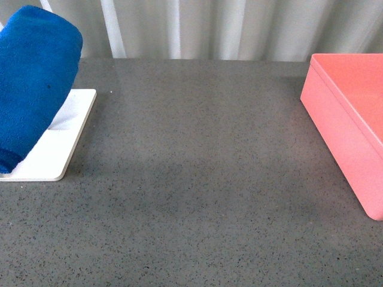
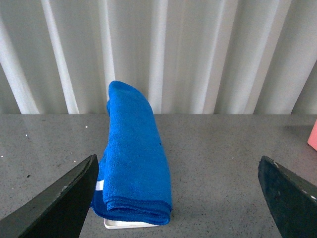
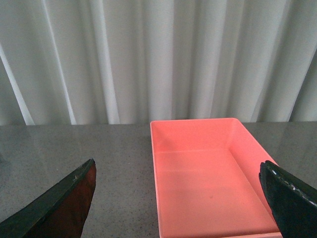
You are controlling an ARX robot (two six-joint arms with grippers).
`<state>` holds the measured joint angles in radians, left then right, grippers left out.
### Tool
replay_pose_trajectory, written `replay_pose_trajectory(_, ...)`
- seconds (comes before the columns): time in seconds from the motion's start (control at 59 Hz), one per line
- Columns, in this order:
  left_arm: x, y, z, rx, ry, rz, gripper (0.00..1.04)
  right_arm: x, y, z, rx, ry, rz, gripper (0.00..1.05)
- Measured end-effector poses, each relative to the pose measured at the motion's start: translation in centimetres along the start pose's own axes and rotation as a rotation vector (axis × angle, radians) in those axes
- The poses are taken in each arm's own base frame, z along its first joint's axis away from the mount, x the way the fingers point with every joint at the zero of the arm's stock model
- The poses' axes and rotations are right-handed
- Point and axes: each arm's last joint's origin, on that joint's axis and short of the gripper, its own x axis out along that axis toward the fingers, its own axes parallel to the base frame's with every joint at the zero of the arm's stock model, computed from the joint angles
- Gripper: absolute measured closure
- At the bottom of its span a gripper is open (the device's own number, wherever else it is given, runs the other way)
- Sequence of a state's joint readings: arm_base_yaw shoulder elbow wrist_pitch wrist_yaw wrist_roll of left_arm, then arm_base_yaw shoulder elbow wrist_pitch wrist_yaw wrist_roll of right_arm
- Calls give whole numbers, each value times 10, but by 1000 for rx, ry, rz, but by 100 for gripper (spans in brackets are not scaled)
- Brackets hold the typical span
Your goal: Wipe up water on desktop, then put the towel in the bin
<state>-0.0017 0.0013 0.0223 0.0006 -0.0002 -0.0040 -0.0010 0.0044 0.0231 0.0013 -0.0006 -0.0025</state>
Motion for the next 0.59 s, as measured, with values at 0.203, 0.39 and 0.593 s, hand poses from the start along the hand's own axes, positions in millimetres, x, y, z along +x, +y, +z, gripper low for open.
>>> replay_pose_trajectory(0.203,0,0,0,0,0,0,7,0,0,0,0,0,0,7)
replay_pose_trajectory(0.39,0,0,0,0,0,0,7,0,0,0,0,0,0,7)
replay_pose_trajectory(0.593,0,0,0,0,0,0,7,0,0,0,0,0,0,7)
